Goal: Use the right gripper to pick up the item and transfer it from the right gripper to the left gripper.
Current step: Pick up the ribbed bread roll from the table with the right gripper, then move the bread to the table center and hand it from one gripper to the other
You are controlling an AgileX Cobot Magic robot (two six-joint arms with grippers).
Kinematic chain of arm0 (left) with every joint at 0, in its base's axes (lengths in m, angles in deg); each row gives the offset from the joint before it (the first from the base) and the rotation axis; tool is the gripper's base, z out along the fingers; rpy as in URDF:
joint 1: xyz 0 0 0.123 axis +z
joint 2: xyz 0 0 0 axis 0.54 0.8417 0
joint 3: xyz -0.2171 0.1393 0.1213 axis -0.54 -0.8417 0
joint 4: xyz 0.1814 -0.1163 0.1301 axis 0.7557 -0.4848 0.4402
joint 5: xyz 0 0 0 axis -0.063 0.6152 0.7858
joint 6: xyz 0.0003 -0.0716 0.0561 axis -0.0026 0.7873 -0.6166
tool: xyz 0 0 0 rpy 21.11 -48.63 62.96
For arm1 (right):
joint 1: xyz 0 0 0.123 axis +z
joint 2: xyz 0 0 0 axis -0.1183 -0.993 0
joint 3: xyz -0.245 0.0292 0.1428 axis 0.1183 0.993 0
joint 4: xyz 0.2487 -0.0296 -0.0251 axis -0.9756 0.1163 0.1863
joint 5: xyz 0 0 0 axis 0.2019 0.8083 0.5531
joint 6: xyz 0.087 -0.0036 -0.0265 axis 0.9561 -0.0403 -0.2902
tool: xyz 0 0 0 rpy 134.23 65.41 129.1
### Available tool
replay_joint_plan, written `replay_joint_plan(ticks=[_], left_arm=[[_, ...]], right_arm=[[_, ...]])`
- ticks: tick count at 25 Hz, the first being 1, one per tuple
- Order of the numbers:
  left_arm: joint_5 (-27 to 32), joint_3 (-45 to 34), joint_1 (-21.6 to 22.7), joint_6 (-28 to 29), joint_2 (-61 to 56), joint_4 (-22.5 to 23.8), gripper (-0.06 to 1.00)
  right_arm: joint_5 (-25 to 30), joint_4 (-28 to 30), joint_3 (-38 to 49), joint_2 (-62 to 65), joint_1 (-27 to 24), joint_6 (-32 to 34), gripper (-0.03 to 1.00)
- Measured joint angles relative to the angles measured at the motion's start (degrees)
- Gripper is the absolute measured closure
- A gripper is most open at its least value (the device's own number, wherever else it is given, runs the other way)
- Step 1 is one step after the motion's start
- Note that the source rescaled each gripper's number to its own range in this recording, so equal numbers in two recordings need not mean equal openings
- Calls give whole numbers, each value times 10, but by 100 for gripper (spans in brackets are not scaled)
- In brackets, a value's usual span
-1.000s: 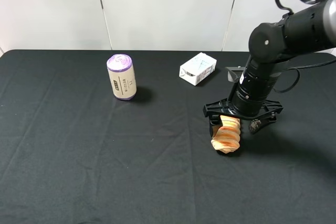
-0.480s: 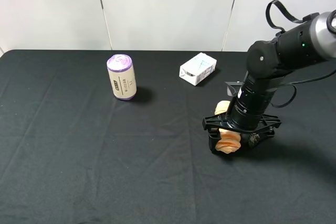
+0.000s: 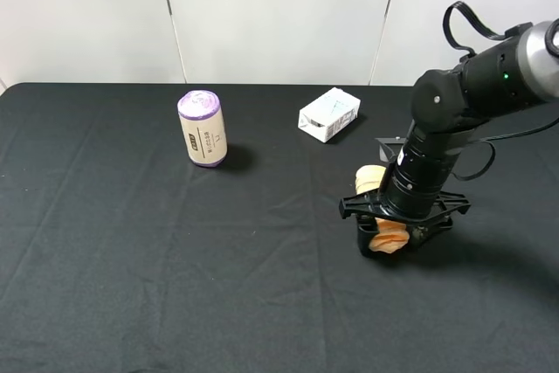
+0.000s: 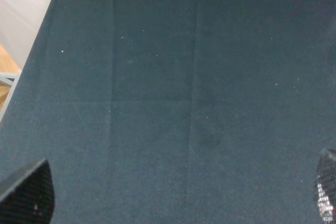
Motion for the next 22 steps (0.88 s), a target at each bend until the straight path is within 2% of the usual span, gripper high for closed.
replay_joint_plan(ticks=[3, 4, 8, 9, 19, 22], left_arm=[[0, 0, 0, 0, 0, 0, -4], [0, 0, 0, 0, 0, 0, -4], [0, 0, 0, 0, 0, 0, -4], [0, 0, 0, 0, 0, 0, -4], [0, 0, 0, 0, 0, 0, -4], [0, 0, 0, 0, 0, 0, -4]], right_arm=[[0, -1, 1, 0, 0, 0, 54], [0, -1, 1, 0, 0, 0, 54], [-2, -6, 1, 0, 0, 0, 78], [-2, -7, 1, 0, 0, 0, 81], [6, -12, -5, -1, 0, 0, 87], [48, -14, -33, -1, 0, -4, 89]])
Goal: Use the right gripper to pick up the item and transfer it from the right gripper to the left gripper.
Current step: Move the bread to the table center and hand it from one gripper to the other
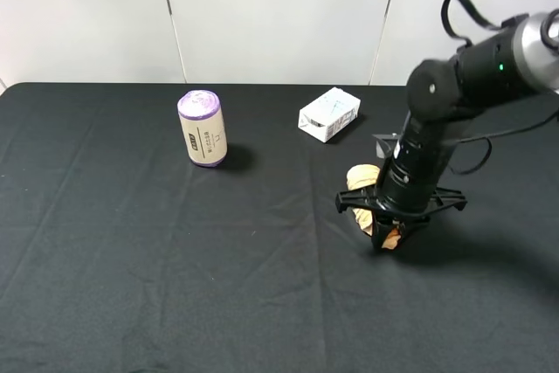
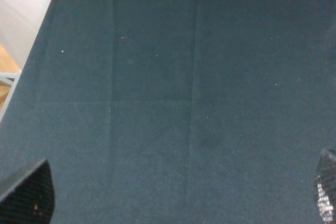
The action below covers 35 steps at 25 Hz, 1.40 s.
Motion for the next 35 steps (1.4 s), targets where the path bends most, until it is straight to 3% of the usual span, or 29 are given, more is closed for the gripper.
replay_joint_plan(ticks=[7, 16, 35], left_arm=[[0, 0, 0, 0, 0, 0, -4], [0, 0, 0, 0, 0, 0, -4], [0, 0, 0, 0, 0, 0, -4]], right_arm=[[99, -5, -81, 61, 0, -34, 90], [174, -5, -107, 93, 0, -102, 90], [250, -10, -107, 178, 0, -255, 93]])
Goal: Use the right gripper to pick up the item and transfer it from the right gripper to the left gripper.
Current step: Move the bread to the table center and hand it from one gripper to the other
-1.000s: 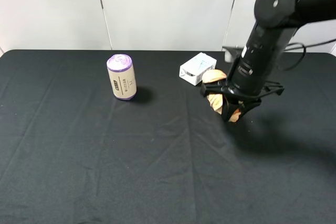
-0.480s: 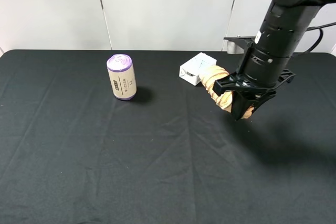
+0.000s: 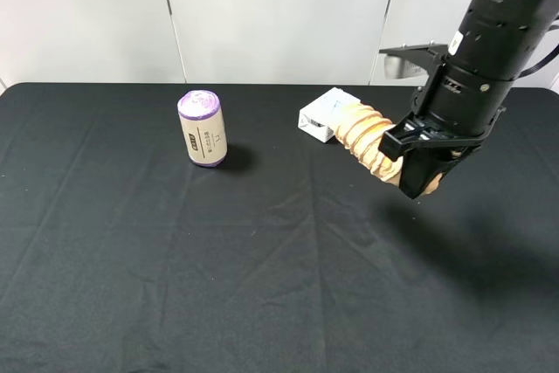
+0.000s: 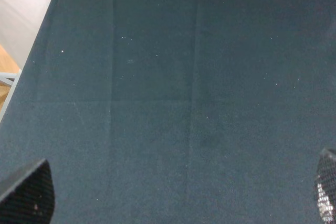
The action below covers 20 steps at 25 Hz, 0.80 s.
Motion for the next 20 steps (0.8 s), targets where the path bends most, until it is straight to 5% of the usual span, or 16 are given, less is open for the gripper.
replay_joint_plan(ticks=[20], left_arm=[[0, 0, 0, 0, 0, 0, -4]], right_arm=[[2, 0, 0, 62, 20, -119, 94]])
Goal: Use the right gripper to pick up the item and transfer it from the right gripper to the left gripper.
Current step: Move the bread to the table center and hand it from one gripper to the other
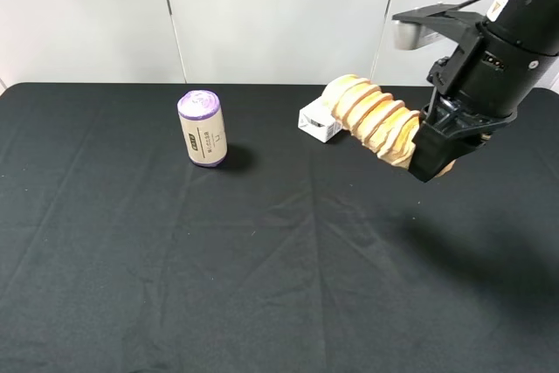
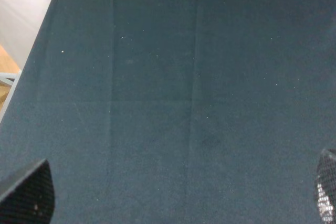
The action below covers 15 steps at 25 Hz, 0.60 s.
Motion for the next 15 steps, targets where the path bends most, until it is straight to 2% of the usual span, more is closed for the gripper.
replay_joint_plan(ticks=[3, 9, 13, 15], left_arm=[[0, 0, 0, 0, 0, 0, -4], [17, 10, 0, -2, 8, -1, -4], [40, 44, 0, -28, 70, -4, -4], [48, 66, 0, -52, 110, -20, -4]], right_arm=[[0, 25, 0, 0, 41, -15, 94], [2, 110, 0, 0, 139, -20, 94], [-9, 139, 0, 0, 177, -26, 94], [-15, 148, 0, 0, 188, -30, 94]])
